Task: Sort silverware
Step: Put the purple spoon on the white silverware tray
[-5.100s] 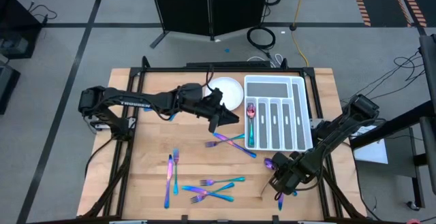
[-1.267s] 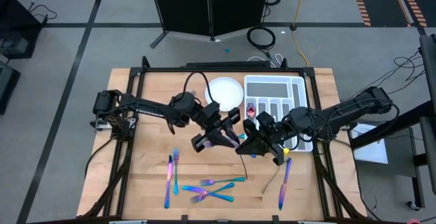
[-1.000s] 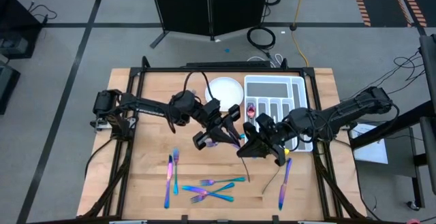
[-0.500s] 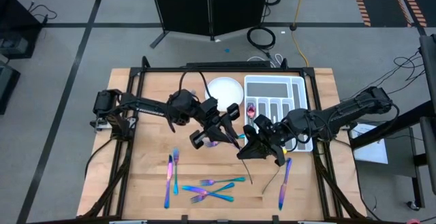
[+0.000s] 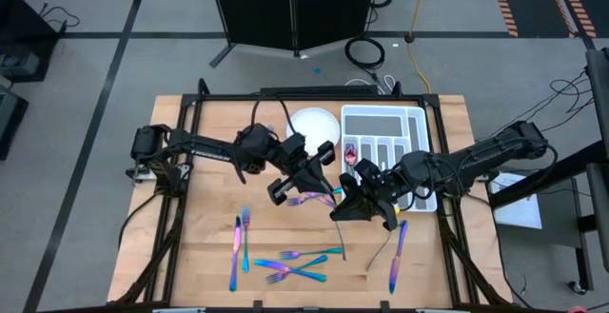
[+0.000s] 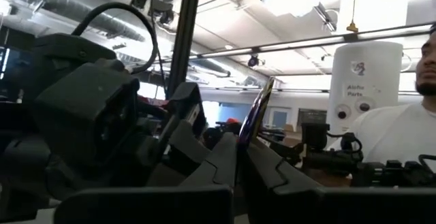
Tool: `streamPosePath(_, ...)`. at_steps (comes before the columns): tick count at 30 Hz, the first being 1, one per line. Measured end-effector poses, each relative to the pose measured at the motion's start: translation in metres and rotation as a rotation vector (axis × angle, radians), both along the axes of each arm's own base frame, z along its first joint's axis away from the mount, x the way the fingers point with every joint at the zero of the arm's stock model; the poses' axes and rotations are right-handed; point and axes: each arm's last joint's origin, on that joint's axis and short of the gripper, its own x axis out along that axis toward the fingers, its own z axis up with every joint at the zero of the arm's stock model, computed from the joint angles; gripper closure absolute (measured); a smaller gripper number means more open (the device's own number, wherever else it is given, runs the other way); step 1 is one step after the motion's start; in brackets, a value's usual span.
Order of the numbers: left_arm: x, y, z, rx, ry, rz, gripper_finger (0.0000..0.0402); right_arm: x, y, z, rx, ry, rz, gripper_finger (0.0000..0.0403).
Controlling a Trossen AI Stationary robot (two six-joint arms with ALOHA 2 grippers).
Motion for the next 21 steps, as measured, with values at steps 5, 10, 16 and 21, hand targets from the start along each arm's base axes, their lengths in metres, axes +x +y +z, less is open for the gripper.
streamPosePath(5, 0.0, -0.001, 0.0, -0.007, 0.005, -0.006, 0.0398, 0.0, 0.001, 0.0, -0.012, -0.005, 0.005, 0.0366)
streamPosePath(10, -0.001, -0.002, 0.001, -0.01, 0.018, -0.044, 0.04, -0.001, -0.001, -0.002, -0.088, -0.008, -0.005, 0.0306)
streamPosePath(16, -0.003, 0.003, 0.003, -0.09, 0.129, -0.115, 0.04, -0.012, -0.012, -0.003, -0.139, 0.083, -0.051, 0.0246)
streamPosePath(21, -0.004, 0.022, 0.007, -0.208, 0.233, -0.106, 0.0401, -0.035, -0.02, -0.005, -0.219, 0.232, -0.236, 0.023)
